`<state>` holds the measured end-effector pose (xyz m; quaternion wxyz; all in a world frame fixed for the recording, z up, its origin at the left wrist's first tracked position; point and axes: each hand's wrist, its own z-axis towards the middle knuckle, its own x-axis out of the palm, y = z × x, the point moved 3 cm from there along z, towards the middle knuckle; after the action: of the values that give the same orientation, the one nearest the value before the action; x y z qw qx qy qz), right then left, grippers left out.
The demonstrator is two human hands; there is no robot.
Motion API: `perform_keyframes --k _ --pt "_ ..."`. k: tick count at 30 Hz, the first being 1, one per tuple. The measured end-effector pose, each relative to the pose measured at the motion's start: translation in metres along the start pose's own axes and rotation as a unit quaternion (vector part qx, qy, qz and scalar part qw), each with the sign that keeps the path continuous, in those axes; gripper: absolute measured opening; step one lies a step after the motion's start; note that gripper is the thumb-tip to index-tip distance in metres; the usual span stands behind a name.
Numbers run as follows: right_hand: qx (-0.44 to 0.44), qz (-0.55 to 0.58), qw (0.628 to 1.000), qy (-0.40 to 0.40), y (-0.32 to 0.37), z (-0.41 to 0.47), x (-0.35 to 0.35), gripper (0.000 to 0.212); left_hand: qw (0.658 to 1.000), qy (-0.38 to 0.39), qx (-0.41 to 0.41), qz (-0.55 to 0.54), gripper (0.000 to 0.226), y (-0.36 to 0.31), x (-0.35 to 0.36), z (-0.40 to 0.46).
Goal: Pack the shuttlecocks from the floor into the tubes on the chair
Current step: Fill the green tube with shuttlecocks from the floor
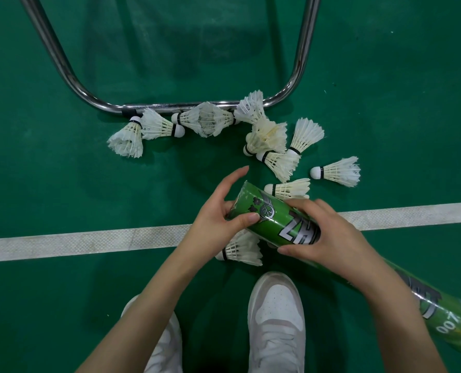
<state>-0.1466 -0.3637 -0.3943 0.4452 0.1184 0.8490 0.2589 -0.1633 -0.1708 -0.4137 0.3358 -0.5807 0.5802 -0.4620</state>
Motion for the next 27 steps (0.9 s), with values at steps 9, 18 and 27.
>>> perform_keyframes --k 9,18,27 --pt "0.025 0.012 0.999 -0.026 -0.009 -0.004 -0.012 0.071 0.988 -0.052 -0.004 0.144 0.089 0.026 -0.018 -0.005" --pt "0.033 0.011 0.999 -0.036 -0.012 -0.005 -0.015 0.071 0.973 0.058 -0.079 0.21 0.119 0.059 0.009 -0.016" --pt "0.035 0.014 0.999 -0.026 -0.012 -0.006 -0.012 0.07 0.97 0.038 -0.071 0.23 0.119 0.066 0.005 -0.015"
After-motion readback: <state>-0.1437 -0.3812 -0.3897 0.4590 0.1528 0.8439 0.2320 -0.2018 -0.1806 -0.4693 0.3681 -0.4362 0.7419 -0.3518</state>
